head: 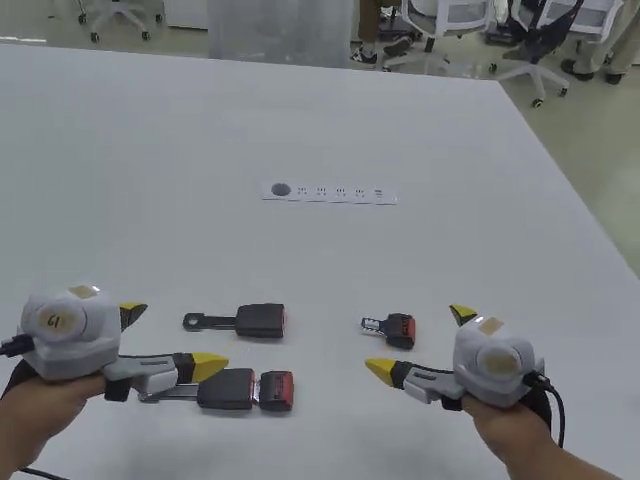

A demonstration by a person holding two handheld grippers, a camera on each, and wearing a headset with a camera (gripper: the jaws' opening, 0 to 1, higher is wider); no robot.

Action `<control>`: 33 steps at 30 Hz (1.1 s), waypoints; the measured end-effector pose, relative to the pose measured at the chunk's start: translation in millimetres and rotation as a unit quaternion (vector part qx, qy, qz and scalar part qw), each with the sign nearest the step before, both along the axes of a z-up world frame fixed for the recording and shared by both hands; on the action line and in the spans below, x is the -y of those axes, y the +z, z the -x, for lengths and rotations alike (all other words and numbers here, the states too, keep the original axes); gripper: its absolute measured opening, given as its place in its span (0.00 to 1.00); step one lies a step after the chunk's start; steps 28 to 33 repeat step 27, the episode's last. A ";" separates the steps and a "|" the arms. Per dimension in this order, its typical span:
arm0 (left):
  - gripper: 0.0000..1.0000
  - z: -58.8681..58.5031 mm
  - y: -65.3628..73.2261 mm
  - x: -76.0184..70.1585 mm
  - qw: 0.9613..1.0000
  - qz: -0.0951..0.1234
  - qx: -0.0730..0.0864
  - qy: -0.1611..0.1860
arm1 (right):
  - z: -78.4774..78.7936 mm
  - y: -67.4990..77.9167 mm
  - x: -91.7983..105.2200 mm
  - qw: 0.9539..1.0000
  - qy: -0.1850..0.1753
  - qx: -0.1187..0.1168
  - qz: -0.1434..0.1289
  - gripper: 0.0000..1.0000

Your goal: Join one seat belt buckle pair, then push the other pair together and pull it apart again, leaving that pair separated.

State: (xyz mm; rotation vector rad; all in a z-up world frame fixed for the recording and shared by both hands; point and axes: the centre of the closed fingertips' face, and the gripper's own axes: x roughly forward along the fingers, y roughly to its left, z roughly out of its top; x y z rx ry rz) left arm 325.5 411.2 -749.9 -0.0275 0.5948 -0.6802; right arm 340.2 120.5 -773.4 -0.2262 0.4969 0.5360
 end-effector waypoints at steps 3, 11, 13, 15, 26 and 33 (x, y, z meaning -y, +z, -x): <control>1.00 9.2 3.6 -6.3 1.000 0.004 0.007 0.005 | 11.5 1.8 1.9 1.000 -0.007 0.002 -0.002 0.98; 1.00 33.8 8.6 -16.7 1.000 0.017 0.018 0.008 | 34.6 8.3 6.1 1.000 -0.012 0.009 -0.003 1.00; 1.00 36.4 13.6 -16.6 0.999 0.023 0.023 0.003 | 38.4 10.7 7.0 1.000 -0.010 0.012 -0.005 1.00; 1.00 39.0 19.8 -15.0 0.999 0.029 0.038 -0.011 | 42.9 11.5 8.6 1.000 -0.009 0.010 -0.011 1.00; 1.00 52.3 25.1 -10.1 0.998 0.022 0.044 -0.042 | 59.2 15.7 20.4 1.000 -0.012 0.010 -0.012 1.00; 1.00 53.6 24.8 -10.2 0.998 0.022 0.044 -0.042 | 60.7 15.5 20.4 1.000 -0.012 0.012 -0.011 1.00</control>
